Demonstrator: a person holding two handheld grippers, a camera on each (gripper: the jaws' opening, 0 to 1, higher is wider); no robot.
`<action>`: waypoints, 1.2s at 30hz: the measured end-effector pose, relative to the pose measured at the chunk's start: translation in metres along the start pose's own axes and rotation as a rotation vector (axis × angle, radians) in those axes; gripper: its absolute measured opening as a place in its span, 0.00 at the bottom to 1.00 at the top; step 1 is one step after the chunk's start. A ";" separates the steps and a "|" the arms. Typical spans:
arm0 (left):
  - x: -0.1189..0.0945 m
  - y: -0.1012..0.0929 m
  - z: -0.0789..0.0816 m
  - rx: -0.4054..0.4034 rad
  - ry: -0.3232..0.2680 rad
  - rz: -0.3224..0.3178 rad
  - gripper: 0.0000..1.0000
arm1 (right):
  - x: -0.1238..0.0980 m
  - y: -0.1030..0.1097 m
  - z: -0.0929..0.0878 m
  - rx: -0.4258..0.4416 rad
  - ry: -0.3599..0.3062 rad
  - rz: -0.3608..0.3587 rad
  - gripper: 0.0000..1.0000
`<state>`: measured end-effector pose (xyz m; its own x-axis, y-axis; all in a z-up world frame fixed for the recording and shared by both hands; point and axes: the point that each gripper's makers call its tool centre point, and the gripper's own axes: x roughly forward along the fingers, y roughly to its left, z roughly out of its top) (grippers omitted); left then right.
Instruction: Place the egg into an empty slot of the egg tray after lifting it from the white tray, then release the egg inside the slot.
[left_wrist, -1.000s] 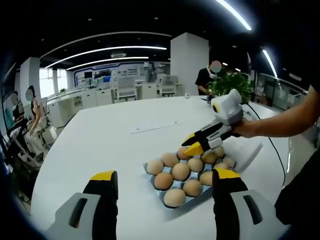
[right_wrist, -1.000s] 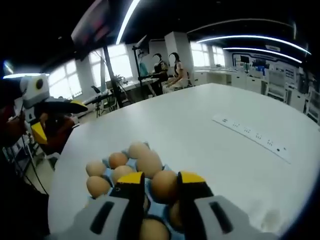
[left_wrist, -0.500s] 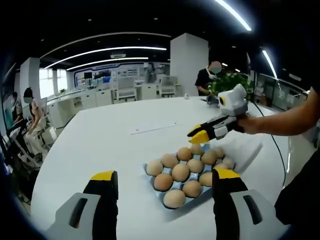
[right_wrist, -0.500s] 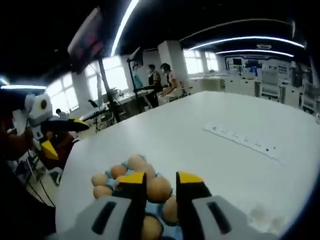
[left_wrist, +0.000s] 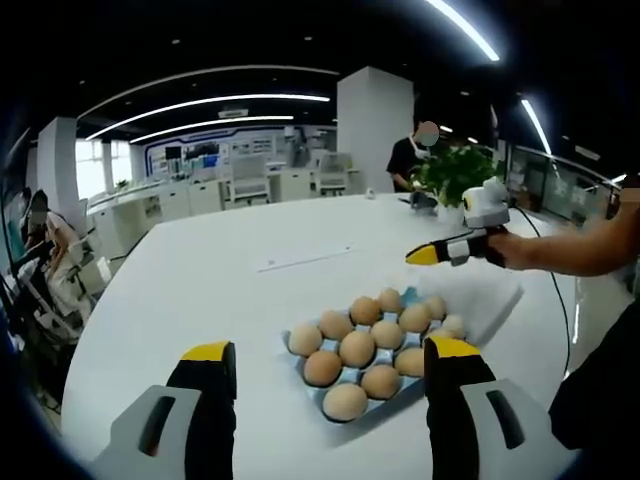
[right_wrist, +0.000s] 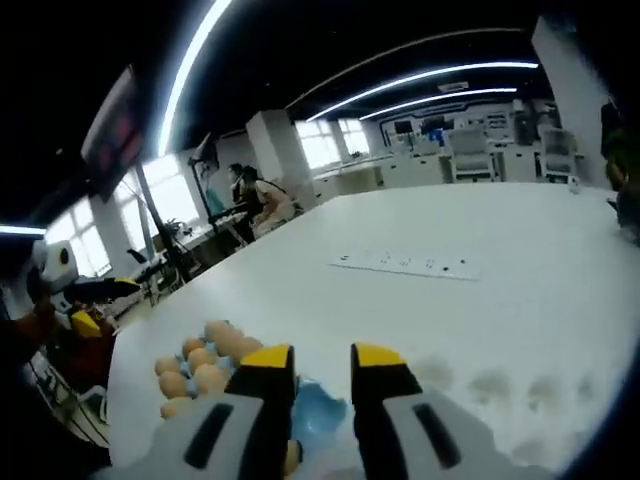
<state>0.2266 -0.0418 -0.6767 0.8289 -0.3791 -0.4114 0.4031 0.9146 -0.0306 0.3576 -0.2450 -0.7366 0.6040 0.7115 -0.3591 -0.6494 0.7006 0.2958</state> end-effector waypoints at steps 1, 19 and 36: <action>0.000 0.001 0.000 0.000 -0.002 -0.002 0.78 | -0.003 -0.002 -0.005 0.001 0.006 -0.010 0.22; 0.002 0.006 -0.003 -0.002 0.003 -0.013 0.78 | -0.055 -0.045 -0.024 -0.018 -0.013 -0.175 0.26; 0.001 -0.007 -0.002 0.000 0.010 -0.005 0.78 | -0.148 -0.144 -0.007 -0.055 -0.124 -0.596 0.30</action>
<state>0.2237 -0.0486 -0.6783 0.8229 -0.3822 -0.4205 0.4072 0.9127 -0.0326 0.3588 -0.4516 -0.7327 0.9178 0.2014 -0.3420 -0.2040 0.9785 0.0287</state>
